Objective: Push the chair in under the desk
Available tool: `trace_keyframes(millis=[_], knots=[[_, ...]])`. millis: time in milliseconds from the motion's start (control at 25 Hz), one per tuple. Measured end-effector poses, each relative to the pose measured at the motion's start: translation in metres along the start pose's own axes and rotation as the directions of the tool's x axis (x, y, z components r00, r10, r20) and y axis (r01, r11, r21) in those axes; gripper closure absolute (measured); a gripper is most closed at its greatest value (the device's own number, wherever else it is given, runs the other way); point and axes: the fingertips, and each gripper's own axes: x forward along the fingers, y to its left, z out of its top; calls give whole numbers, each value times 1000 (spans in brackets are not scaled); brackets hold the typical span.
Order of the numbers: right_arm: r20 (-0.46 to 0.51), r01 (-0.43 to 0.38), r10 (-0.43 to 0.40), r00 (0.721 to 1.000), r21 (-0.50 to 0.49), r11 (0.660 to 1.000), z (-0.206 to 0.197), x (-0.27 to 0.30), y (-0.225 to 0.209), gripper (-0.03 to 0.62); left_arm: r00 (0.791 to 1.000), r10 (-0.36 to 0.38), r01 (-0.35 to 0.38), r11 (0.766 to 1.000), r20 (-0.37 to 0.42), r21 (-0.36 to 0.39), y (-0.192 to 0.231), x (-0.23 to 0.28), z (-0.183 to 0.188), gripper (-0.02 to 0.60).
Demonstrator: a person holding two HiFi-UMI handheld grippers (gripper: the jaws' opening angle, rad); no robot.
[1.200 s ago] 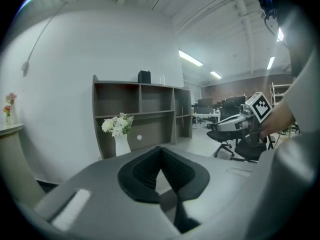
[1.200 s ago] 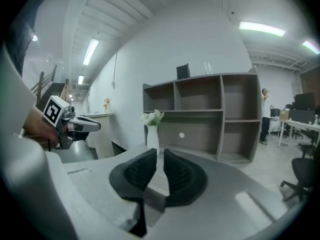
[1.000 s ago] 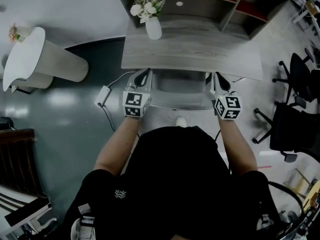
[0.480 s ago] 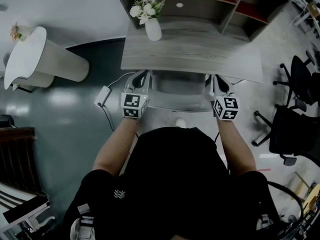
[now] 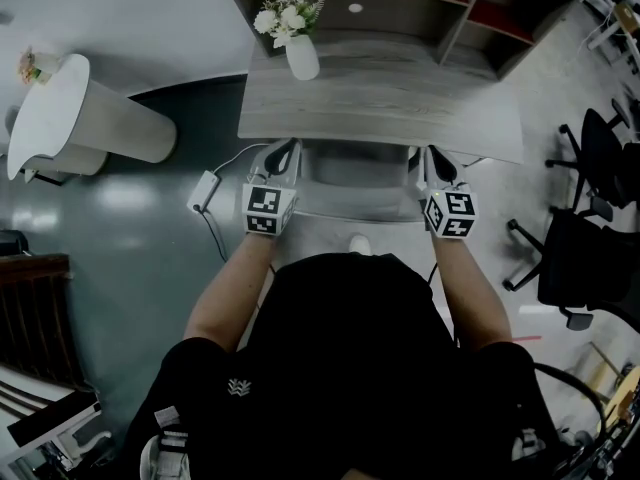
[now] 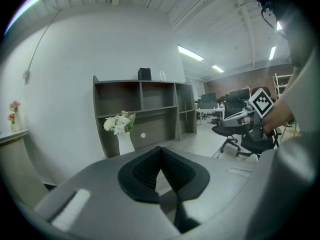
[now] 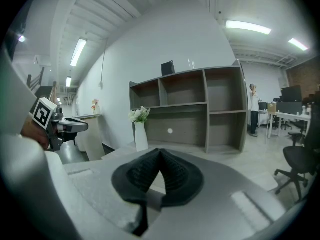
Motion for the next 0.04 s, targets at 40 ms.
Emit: trace_keyframes(millis=[40], knots=[[0, 0, 0, 1000, 1, 1000, -1, 0, -1, 592, 1000, -2, 2, 1000, 1, 2, -1, 1, 0, 575]])
